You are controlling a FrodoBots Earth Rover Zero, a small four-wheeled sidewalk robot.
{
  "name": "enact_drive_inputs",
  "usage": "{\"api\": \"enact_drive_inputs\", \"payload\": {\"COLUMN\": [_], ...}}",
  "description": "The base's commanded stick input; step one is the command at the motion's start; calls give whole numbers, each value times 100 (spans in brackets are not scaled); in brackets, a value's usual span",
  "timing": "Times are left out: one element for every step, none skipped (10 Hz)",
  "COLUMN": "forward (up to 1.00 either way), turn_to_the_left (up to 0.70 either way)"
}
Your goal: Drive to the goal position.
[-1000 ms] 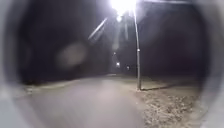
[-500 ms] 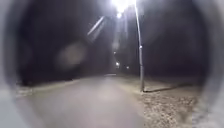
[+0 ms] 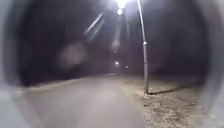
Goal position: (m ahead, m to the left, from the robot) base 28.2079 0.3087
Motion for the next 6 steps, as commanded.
{"api": "enact_drive_inputs", "payload": {"forward": [85,85,85,85,85,85], "turn_to_the_left": [34,12,0,0,0,0]}}
